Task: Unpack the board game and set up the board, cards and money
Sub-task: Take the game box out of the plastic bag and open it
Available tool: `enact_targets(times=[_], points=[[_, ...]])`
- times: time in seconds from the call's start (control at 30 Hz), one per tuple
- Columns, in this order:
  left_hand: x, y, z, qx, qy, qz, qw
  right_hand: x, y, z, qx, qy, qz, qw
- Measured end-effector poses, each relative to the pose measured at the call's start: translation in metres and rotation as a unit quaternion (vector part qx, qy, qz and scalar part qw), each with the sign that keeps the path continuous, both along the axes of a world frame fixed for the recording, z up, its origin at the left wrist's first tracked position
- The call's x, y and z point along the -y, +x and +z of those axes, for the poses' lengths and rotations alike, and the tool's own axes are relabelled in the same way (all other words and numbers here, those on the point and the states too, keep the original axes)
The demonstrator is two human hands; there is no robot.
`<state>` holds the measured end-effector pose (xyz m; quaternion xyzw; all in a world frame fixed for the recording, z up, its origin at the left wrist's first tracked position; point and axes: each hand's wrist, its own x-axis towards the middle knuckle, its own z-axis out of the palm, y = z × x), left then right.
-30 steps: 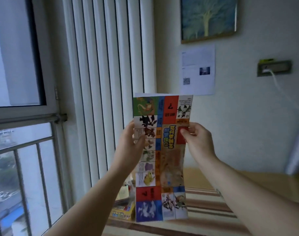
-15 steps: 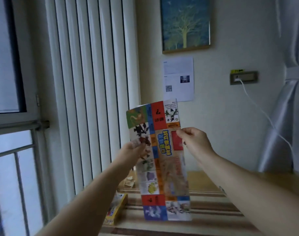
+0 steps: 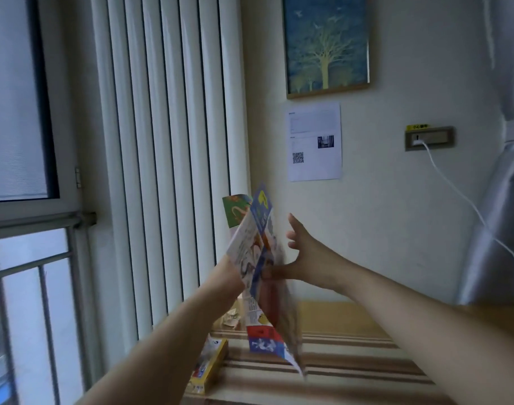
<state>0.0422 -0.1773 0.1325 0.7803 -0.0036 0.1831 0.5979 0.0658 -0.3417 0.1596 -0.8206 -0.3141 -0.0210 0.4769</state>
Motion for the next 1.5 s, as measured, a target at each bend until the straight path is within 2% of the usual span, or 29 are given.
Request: enact_targets(times=[0.1,0.17,0.23,0.3,0.4,0.47,0.53,0.7,0.77,0.87,0.93,1.0,1.07,1.17,1.27,1.33,1.4,1.43,1.5], points=[[-0.004,0.000,-0.002,-0.018,0.042,-0.031,0.998,-0.002,0.004,-0.001,-0.024,0.025,0.007,0.999],[0.001,-0.003,0.002,-0.010,0.010,-0.068,0.998,-0.001,0.008,-0.001,-0.002,0.038,-0.021,0.999],[0.002,-0.011,0.007,0.002,0.025,-0.064,0.998,0.003,0.015,-0.001,0.021,0.064,-0.060,0.996],[-0.007,-0.010,0.008,-0.004,-0.010,-0.058,0.998,0.011,0.023,0.001,0.034,0.102,-0.107,0.988],[-0.031,-0.003,0.003,-0.001,-0.074,0.031,0.997,0.032,0.036,-0.001,0.055,0.172,-0.177,0.968],[-0.044,0.002,-0.003,-0.001,-0.069,0.088,0.994,0.048,0.044,-0.005,0.078,0.202,-0.237,0.947],[-0.052,0.005,-0.008,0.001,-0.053,0.103,0.993,0.058,0.047,-0.012,0.096,0.204,-0.283,0.932],[-0.042,0.011,-0.022,-0.005,-0.010,0.074,0.997,0.061,0.053,-0.032,0.098,0.229,-0.342,0.906],[-0.043,0.015,-0.035,-0.036,0.012,0.061,0.997,0.064,0.057,-0.039,0.081,0.253,-0.356,0.896],[-0.048,0.017,-0.058,-0.120,0.087,0.038,0.988,0.075,0.064,-0.051,0.052,0.276,-0.383,0.880],[-0.048,0.019,-0.072,-0.143,0.142,0.048,0.978,0.082,0.068,-0.062,0.028,0.281,-0.404,0.870],[-0.043,0.017,-0.079,-0.153,0.262,0.066,0.951,0.087,0.068,-0.076,0.008,0.273,-0.417,0.867],[-0.033,0.017,-0.081,-0.148,0.408,0.078,0.898,0.090,0.064,-0.090,0.016,0.244,-0.424,0.872],[-0.017,0.022,-0.089,-0.139,0.509,0.082,0.846,0.099,0.056,-0.106,0.100,0.116,-0.489,0.859],[-0.011,0.040,-0.112,-0.159,0.511,0.019,0.845,0.105,0.046,-0.112,0.196,-0.020,-0.505,0.840],[-0.006,0.048,-0.124,-0.163,0.533,-0.012,0.830,0.105,0.047,-0.120,0.202,-0.117,-0.439,0.868],[0.003,0.055,-0.133,-0.149,0.559,-0.032,0.815,0.100,0.044,-0.131,0.128,-0.181,-0.299,0.928],[0.007,0.059,-0.139,-0.141,0.568,-0.038,0.810,0.097,0.041,-0.138,0.080,-0.217,-0.223,0.947],[0.017,0.064,-0.146,-0.135,0.570,-0.042,0.809,0.092,0.036,-0.155,0.011,-0.312,-0.115,0.943]])
